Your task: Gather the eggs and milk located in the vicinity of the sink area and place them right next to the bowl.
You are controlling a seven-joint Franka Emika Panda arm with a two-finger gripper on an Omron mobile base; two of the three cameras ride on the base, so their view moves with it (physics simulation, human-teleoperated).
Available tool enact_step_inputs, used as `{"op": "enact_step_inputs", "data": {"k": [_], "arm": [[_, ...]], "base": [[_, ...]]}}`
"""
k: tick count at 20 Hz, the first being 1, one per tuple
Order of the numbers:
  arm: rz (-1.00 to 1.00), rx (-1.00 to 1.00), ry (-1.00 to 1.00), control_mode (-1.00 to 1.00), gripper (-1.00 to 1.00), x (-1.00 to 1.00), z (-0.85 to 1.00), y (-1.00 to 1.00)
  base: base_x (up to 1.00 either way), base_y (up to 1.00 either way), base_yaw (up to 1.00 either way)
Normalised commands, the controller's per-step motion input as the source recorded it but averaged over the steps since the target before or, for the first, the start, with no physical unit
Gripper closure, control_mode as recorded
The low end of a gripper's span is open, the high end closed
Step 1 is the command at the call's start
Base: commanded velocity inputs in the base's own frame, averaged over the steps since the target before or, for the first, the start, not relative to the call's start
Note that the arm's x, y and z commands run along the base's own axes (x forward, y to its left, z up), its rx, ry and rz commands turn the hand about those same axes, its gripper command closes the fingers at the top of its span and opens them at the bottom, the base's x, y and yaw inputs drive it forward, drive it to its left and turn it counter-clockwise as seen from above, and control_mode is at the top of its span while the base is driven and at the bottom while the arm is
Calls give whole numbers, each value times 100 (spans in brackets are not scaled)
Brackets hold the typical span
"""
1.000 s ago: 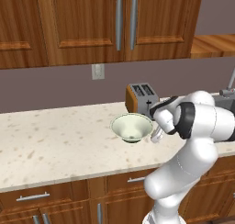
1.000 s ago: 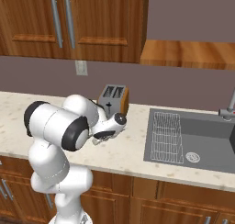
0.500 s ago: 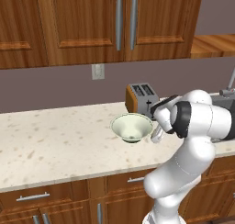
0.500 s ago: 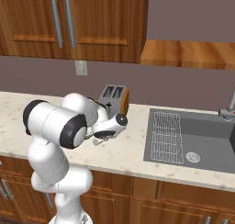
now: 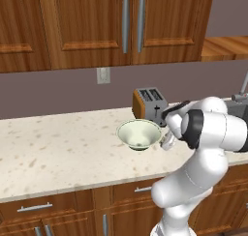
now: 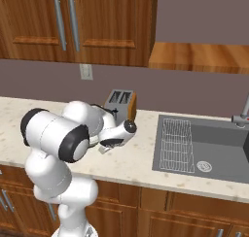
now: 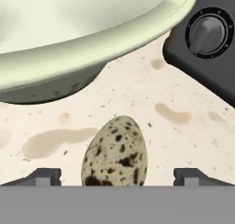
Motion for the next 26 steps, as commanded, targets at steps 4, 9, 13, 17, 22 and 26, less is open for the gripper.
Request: {"op": "enact_step_inputs", "data": {"k": [4, 9, 13, 17, 22, 26], "arm": [[0, 0, -1, -100, -100, -19, 24, -18], [0, 0, 0, -100, -100, -18, 30, -21], [0, 0, -1, -100, -100, -21, 55, -14], [-1, -3, 0, -100, -100, -19, 74, -1], [-11, -5, 0, -100, -100, -22, 62, 0], [-17, -4, 0, -100, -100, -39, 29, 0]], "base": [[0, 0, 0], [0, 0, 0], [0, 0, 0], [0, 0, 0], [0, 0, 0], [0, 0, 0]]}}
